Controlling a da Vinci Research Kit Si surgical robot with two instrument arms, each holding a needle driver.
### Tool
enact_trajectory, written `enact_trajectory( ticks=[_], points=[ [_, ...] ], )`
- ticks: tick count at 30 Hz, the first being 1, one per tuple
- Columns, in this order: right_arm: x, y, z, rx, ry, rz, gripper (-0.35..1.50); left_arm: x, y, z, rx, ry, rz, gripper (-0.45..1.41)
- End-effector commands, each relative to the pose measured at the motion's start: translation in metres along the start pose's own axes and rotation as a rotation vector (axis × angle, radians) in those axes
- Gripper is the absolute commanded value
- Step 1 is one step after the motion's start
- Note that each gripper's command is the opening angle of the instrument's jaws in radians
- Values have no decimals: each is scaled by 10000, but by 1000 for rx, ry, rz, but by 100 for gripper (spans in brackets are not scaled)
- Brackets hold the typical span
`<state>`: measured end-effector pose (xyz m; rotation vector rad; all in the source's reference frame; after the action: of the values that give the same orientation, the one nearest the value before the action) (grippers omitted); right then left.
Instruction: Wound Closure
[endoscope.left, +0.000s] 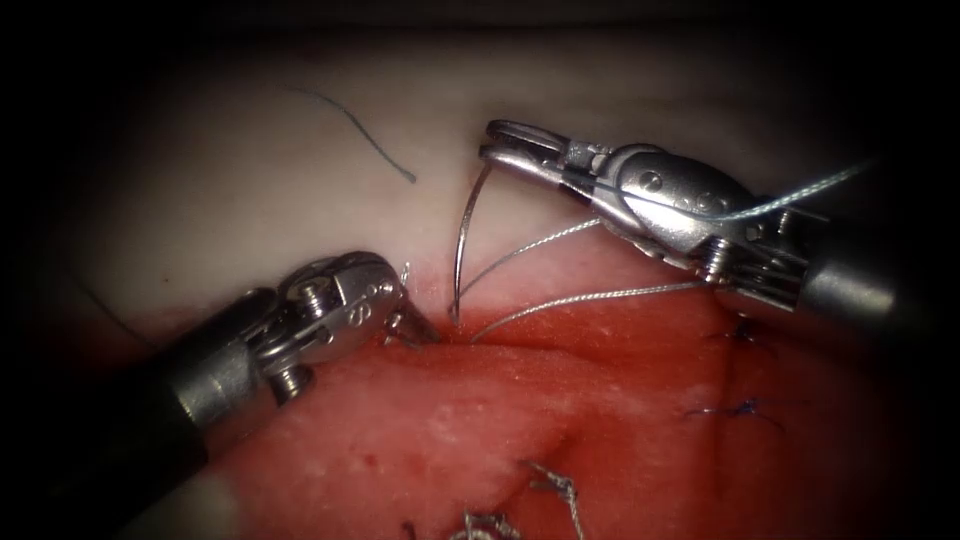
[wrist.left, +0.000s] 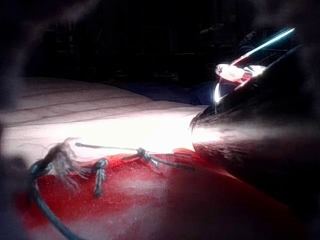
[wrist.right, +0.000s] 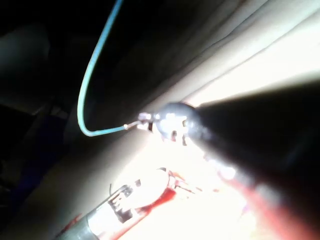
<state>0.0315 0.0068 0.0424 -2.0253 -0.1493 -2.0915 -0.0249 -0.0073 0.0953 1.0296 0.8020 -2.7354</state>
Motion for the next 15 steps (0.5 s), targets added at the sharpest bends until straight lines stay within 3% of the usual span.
enact_trajectory(
  ticks=[1,6,10,15],
  points=[
    [-10,-11,9,2,-9,-4,-35,6,-7,-10,-34,4,-50,-45],
    [-7,-11,10,-25,-18,-7,-35,4,-2,-12,-210,159,-294,-45],
    [-7,-11,11,-31,-14,-8,-35,4,0,-13,-301,209,-428,-45],
    [-5,-4,13,-67,27,-88,-35,10,-5,-15,-367,326,-486,-45]
  ],
)
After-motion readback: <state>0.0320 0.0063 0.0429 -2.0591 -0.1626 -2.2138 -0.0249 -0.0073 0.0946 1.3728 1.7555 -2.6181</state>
